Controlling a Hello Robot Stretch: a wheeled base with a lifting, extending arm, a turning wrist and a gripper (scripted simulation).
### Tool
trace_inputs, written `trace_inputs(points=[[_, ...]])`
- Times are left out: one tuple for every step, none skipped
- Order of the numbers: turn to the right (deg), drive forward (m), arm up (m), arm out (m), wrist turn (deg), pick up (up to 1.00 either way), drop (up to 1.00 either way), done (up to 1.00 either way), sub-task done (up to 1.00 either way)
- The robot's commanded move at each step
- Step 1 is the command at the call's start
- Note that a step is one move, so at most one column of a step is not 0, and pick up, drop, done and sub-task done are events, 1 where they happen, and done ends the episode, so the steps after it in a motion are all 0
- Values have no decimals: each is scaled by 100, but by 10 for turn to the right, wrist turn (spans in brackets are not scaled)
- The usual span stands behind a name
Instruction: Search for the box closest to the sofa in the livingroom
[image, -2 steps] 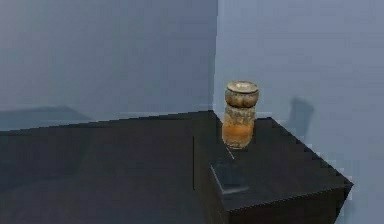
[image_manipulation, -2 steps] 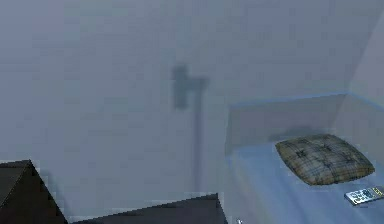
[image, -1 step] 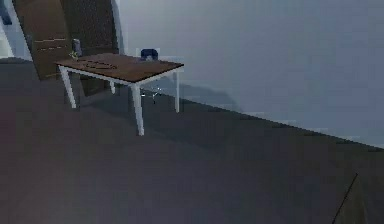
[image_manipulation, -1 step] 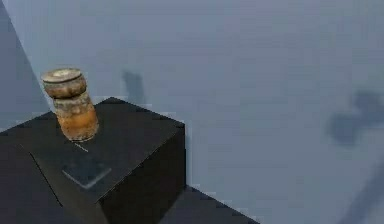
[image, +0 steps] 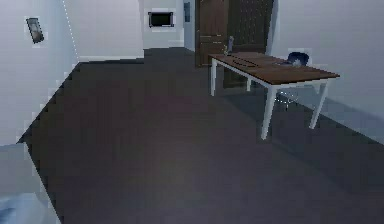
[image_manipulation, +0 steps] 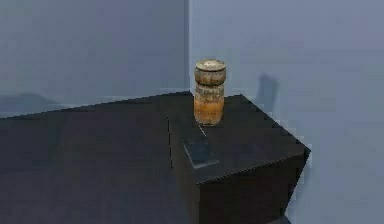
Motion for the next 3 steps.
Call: trace_inputs(points=[[0,100,0,0,0,0,0,0,0],[-30,0,0,0,0,0,0,0,0],[0,100,0,0,0,0,0,0,0]])
